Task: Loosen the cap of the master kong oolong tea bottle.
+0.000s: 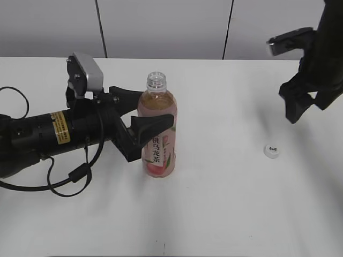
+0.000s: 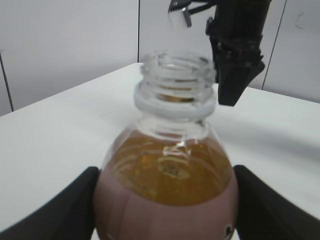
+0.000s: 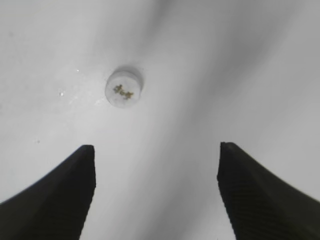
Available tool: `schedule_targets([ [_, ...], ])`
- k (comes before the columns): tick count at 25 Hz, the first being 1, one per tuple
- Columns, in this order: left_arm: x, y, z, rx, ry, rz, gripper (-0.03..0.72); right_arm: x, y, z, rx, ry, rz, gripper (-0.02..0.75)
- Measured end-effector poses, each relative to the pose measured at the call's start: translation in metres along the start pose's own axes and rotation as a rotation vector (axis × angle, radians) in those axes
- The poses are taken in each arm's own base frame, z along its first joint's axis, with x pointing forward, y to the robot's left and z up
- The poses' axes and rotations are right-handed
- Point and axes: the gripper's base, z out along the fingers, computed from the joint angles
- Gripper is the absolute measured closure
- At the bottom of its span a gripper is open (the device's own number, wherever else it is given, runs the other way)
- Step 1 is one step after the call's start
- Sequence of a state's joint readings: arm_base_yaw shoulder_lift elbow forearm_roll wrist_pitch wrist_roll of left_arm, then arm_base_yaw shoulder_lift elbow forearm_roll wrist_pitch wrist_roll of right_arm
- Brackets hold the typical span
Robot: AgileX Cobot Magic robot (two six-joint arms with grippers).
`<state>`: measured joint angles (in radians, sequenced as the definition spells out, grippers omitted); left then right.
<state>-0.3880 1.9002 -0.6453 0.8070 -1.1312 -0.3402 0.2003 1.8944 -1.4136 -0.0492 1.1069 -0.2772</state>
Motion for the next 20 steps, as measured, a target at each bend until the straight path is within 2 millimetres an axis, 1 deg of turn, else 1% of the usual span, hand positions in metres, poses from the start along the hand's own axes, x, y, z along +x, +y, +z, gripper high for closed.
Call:
schedule_targets([
  [5,0.000,0.000,0.000,-0.004,0.000,-0.002,0.216,0.022,-0.005,-0.047,0.102,-0.008,0.037,0.170],
  [8,0.000,0.001,0.000,-0.006,0.000,-0.003,0.216,0.033,-0.004,-0.078,0.140,-0.081,0.049,0.170],
  [10,0.000,0.001,0.000,-0.007,0.000,-0.003,0.216,0.044,-0.002,-0.102,0.159,-0.147,0.059,0.171],
  [11,0.000,0.001,0.000,-0.008,-0.001,-0.003,0.216,0.052,0.000,-0.118,0.172,-0.195,0.064,0.171],
  [13,0.000,0.001,0.000,-0.012,-0.001,-0.006,0.216,0.068,0.004,-0.145,0.194,-0.274,0.073,0.171],
  [15,0.000,0.001,0.000,-0.015,-0.001,-0.007,0.216,0.088,0.009,-0.172,0.217,-0.361,0.088,0.171],
  [17,0.000,0.002,0.000,-0.017,-0.002,-0.008,0.216,0.107,0.013,-0.192,0.234,-0.431,0.104,0.171],
  [18,0.000,0.002,0.000,-0.018,-0.003,-0.009,0.216,0.121,0.017,-0.203,0.245,-0.472,0.109,0.171],
  [20,0.000,0.002,0.000,-0.022,-0.003,-0.009,0.216,0.144,0.024,-0.211,0.254,-0.509,0.116,0.172],
])
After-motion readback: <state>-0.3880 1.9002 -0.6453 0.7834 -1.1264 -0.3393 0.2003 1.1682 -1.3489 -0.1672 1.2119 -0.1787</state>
